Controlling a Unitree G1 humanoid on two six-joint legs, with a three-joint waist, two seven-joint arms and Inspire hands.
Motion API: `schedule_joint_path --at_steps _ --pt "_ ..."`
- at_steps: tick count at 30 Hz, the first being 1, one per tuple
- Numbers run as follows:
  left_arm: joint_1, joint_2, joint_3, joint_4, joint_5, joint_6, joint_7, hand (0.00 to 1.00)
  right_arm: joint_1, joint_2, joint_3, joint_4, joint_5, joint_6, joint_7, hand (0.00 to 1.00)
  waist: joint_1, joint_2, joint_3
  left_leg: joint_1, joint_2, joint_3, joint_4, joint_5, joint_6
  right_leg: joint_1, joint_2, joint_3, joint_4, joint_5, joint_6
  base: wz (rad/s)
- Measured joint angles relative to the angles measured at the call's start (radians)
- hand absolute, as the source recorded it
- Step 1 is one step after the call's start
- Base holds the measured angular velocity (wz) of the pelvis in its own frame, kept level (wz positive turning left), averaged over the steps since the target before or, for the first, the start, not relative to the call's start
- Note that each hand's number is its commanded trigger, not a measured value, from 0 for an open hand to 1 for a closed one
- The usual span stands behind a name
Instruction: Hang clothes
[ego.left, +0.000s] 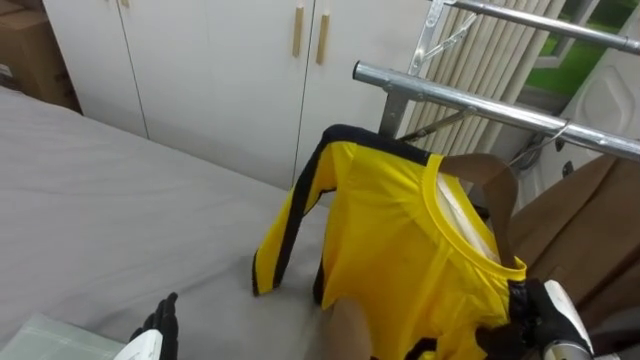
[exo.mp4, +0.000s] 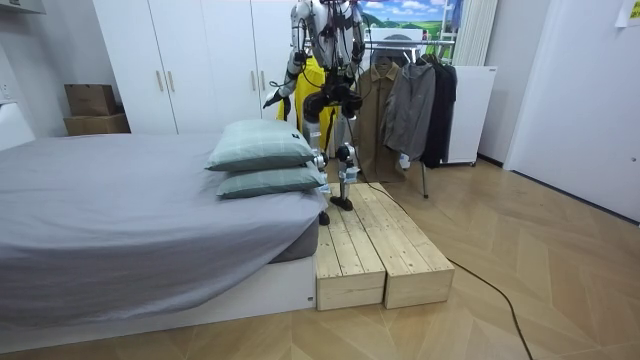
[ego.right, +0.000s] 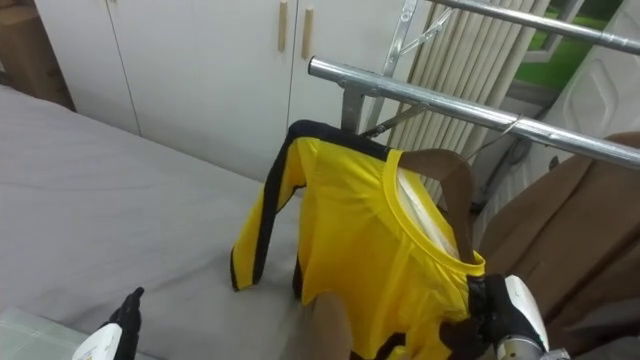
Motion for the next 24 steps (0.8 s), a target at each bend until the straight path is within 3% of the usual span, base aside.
schedule_joint_path --at_steps 17,21,24 --pt "-0.009 0.001 0.000 0.003 0.000 -0.001 -0.025 0.00 0.000 -0.001 0.016 0.000 -0.001 -0.002 -0.020 0.00 -0.004 0.000 -0.0015 -0.001 0.000 0.000 0.001 0.000 0.000 0.005 0.000 0.001 0.000 0.000 0.000 0.00" --pt "-0.020 0.000 0.000 0.003 -0.012 -0.001 -0.026 0.00 -0.001 -0.001 0.016 -0.002 0.028 -0.010 -0.025 0.00 -0.005 0.008 0.0008 -0.002 -0.001 0.000 0.001 0.000 0.000 0.005 -0.001 0.002 -0.001 0.000 0.000 0.00" --pt "-0.040 -0.006 0.001 0.002 -0.011 -0.002 -0.016 0.00 -0.003 -0.002 0.006 -0.004 0.121 -0.010 -0.011 0.00 -0.003 0.021 -0.0020 -0.007 -0.001 0.000 0.001 0.000 0.000 -0.001 -0.001 0.003 0.001 0.000 0.000 0.00"
